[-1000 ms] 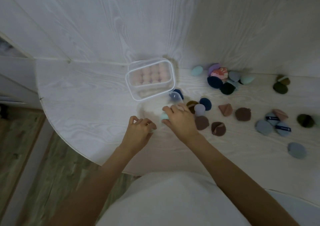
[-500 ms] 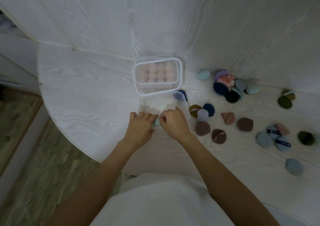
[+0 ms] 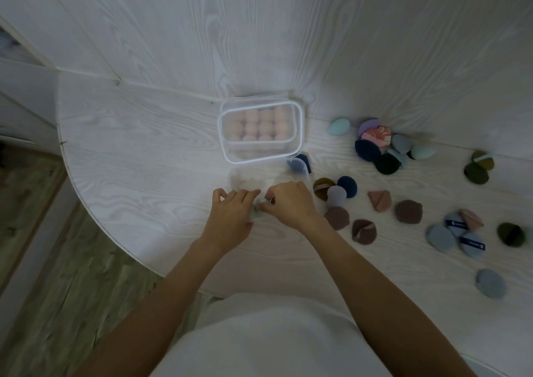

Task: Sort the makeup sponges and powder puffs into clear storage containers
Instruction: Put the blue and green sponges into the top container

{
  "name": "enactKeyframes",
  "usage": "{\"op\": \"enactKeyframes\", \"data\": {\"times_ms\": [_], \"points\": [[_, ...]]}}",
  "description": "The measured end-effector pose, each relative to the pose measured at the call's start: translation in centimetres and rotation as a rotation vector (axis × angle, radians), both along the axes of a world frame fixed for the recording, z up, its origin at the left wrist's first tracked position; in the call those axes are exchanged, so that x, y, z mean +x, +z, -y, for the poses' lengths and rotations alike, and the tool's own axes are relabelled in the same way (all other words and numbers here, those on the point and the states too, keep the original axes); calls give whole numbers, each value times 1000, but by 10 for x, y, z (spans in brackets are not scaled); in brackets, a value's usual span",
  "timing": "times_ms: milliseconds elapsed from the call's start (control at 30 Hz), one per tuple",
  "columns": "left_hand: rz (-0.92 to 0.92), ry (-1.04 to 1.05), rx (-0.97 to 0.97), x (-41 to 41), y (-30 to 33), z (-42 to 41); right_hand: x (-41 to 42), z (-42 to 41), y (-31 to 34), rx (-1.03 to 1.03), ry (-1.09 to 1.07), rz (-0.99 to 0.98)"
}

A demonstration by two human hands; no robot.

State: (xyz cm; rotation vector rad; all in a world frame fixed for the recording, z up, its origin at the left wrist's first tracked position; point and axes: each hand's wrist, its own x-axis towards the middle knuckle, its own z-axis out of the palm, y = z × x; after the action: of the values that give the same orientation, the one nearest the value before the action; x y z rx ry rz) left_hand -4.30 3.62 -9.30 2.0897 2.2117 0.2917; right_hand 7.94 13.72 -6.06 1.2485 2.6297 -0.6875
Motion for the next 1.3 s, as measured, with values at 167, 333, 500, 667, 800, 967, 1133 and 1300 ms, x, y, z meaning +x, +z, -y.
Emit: {"op": "enactKeyframes", "data": {"times_ms": [167, 333, 500, 667, 800, 967, 1133, 1300], "points": [[-5, -37, 2, 3, 4, 0, 9, 10, -7, -16, 2, -45], [1, -27, 42, 1, 4, -5, 34, -6, 14, 62, -207, -356], [25, -96, 98, 3, -3, -5, 74, -78, 11, 298, -340, -456], [122, -58, 61, 7, 0, -9, 79, -152, -25, 328, -124, -243], [143, -30, 26, 11, 3, -15, 68, -176, -36, 409, -49, 38], [149, -41, 57, 10, 2, -16, 86, -161, -44, 439, -219, -33], [168, -26, 40, 7, 0, -16, 84, -86, -4, 292, -374, -586], [173, -17, 36, 9, -3, -14, 58, -14, 13, 122, -233, -501]]}}
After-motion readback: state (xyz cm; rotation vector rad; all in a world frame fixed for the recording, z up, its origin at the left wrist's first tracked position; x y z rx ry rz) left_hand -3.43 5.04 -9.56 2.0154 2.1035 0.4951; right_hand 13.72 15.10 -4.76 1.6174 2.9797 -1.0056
